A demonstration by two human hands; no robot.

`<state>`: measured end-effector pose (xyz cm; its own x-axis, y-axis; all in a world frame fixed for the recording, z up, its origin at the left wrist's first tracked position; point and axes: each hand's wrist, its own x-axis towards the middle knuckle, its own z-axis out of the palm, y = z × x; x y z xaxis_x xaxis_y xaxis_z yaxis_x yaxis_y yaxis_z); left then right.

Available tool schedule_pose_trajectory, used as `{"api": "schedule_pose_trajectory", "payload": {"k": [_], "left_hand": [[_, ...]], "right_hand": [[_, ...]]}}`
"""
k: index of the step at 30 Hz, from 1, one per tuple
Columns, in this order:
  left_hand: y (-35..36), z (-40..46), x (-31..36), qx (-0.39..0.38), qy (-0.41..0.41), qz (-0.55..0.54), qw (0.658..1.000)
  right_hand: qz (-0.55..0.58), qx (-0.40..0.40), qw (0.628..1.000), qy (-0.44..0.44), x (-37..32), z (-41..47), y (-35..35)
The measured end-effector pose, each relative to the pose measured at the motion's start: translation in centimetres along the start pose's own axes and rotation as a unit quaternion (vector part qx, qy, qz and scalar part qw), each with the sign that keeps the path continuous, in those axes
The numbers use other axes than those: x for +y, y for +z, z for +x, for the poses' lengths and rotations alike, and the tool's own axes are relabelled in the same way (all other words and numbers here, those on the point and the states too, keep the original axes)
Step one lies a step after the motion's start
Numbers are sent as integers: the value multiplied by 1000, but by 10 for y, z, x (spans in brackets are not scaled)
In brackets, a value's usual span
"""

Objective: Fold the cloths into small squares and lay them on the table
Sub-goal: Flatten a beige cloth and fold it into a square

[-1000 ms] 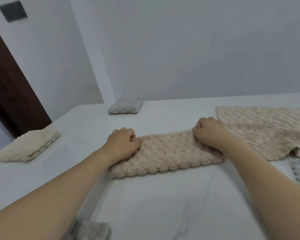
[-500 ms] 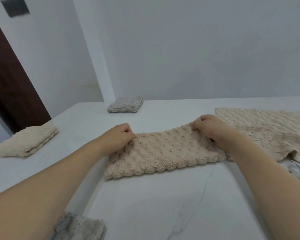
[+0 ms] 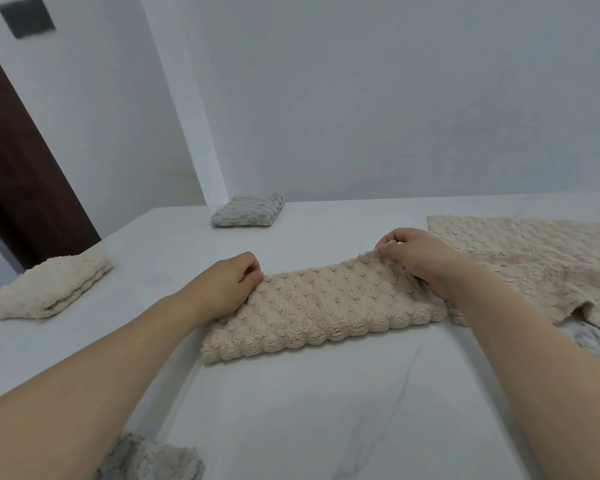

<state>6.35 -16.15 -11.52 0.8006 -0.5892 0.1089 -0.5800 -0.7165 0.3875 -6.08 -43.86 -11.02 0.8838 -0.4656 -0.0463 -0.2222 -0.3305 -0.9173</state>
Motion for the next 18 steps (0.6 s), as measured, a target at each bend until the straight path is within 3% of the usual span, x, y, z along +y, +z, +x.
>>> {"api": "schedule_pose_trajectory", "payload": {"k": [3, 13, 16, 18], "left_hand": [[0, -1, 0, 8, 1, 31, 999], [-4, -1, 5, 15, -65, -71, 995], [-3, 2, 5, -7, -112, -145, 983], [-1, 3, 10, -6, -142, -129, 981]], "right_hand": [[9, -6, 1000, 2, -1, -1, 0], [18, 82, 996, -29, 7, 4, 2], [-34, 120, 991, -40, 10, 6, 2], [-125, 162, 976, -70, 8, 7, 2]]}}
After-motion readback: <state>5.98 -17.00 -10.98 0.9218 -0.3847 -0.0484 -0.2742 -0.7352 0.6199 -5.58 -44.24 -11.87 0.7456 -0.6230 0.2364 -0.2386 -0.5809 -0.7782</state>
